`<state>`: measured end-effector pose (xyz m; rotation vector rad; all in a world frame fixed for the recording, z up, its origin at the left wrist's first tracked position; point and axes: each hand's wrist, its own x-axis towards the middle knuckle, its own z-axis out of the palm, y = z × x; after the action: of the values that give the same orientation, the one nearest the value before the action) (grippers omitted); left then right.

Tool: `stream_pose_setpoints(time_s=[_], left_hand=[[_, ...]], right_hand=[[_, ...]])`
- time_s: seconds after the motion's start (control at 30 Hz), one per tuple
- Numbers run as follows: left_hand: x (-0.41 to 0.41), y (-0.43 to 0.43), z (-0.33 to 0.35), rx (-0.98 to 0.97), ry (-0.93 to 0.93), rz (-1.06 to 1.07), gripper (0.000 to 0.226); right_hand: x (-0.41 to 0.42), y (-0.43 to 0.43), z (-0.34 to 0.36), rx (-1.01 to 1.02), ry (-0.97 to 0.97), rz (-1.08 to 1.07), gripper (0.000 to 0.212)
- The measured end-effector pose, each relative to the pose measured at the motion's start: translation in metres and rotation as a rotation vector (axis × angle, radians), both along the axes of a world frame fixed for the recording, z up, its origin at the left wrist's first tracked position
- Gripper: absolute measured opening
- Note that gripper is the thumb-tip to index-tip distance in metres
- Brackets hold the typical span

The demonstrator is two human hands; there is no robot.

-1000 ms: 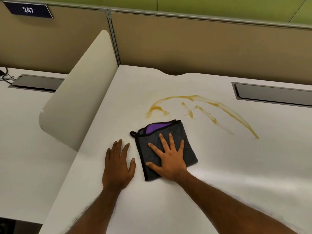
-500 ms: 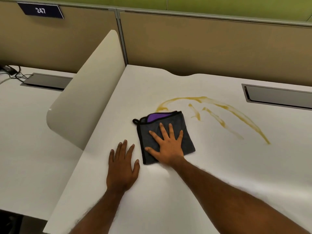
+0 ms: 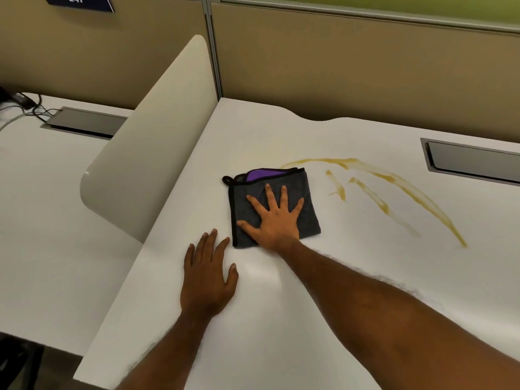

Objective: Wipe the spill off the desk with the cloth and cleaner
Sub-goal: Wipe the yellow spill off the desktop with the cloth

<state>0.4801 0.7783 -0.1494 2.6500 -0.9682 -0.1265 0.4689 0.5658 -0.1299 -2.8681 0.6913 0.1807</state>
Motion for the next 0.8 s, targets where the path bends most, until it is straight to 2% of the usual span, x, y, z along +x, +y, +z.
stream_pose_setpoints(time_s=[0.4,0.63,0.8], left_hand=[[0.007,0.0,0.001,-0.024,0.017,0.003,0.061],[0.049,-0.032,0.002,-0.012,-0.025,-0.067,0.063],[0.073,-0.06,0.003,0.025,-0.003,-0.071,0.069]], right_hand=[[-0.07,0.017,0.001,0.013,-0.023,0.025,0.077],[-0.019,-0.016,0.002,0.0,-0.022,0.042,0.079],[0.014,-0.048,0.003,0.027,-0.017,-0.128,0.08]])
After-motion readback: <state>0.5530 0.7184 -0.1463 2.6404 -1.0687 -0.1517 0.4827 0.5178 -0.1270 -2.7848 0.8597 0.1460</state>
